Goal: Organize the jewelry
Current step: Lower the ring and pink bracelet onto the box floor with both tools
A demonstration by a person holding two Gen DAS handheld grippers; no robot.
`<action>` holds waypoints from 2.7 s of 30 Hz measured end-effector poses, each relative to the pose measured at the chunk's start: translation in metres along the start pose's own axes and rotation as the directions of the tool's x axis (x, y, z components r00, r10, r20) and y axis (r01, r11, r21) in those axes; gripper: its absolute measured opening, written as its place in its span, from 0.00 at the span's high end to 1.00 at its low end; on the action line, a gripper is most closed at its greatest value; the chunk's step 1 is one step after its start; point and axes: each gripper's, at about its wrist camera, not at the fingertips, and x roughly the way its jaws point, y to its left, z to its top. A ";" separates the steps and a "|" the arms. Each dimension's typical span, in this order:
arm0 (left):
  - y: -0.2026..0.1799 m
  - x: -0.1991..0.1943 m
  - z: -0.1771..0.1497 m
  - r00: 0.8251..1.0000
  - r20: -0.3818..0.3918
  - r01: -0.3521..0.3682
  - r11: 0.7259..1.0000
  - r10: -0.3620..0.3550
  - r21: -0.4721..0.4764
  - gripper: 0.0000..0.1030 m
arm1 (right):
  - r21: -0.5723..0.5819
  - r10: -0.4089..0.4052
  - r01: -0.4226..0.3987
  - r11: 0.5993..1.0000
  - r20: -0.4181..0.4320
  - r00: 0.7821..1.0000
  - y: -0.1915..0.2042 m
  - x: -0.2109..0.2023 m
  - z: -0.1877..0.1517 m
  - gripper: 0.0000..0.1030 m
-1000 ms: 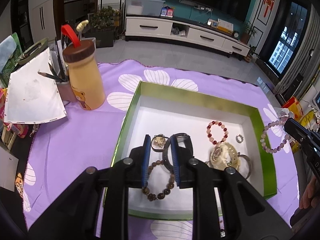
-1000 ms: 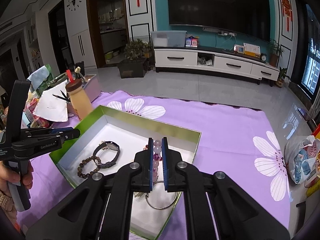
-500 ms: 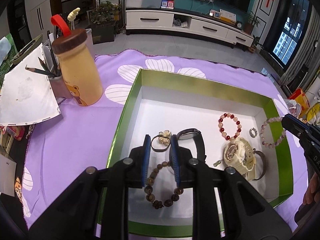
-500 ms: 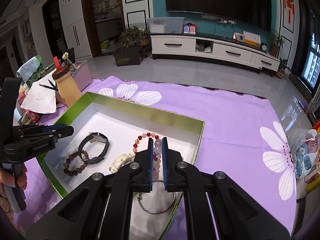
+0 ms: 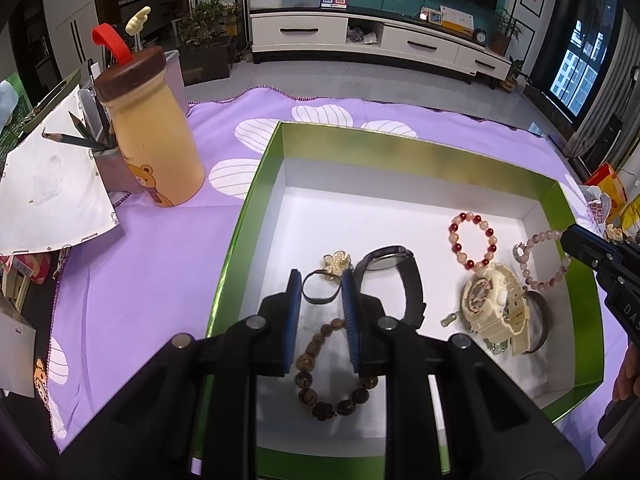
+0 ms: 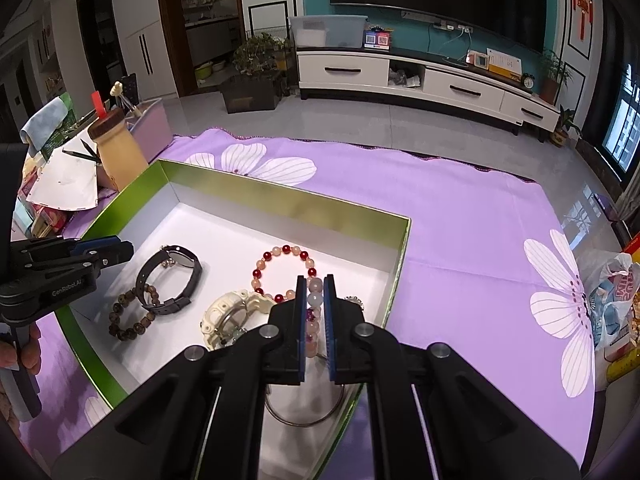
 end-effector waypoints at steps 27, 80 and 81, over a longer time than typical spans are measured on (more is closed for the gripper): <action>-0.001 0.005 0.000 1.000 -0.016 -0.023 0.999 0.024 0.031 0.81 | -0.004 -0.025 0.024 1.000 -0.029 0.999 -0.004 0.006 -0.004 0.93; -0.008 0.008 -0.001 0.996 -0.045 -0.069 0.995 0.073 0.078 0.80 | -0.047 -0.079 0.077 0.996 -0.052 0.996 -0.002 0.008 -0.007 0.93; -0.008 0.008 0.000 0.996 -0.046 -0.069 0.995 0.073 0.078 0.80 | -0.046 -0.079 0.077 0.996 -0.052 0.996 -0.002 0.008 -0.008 0.93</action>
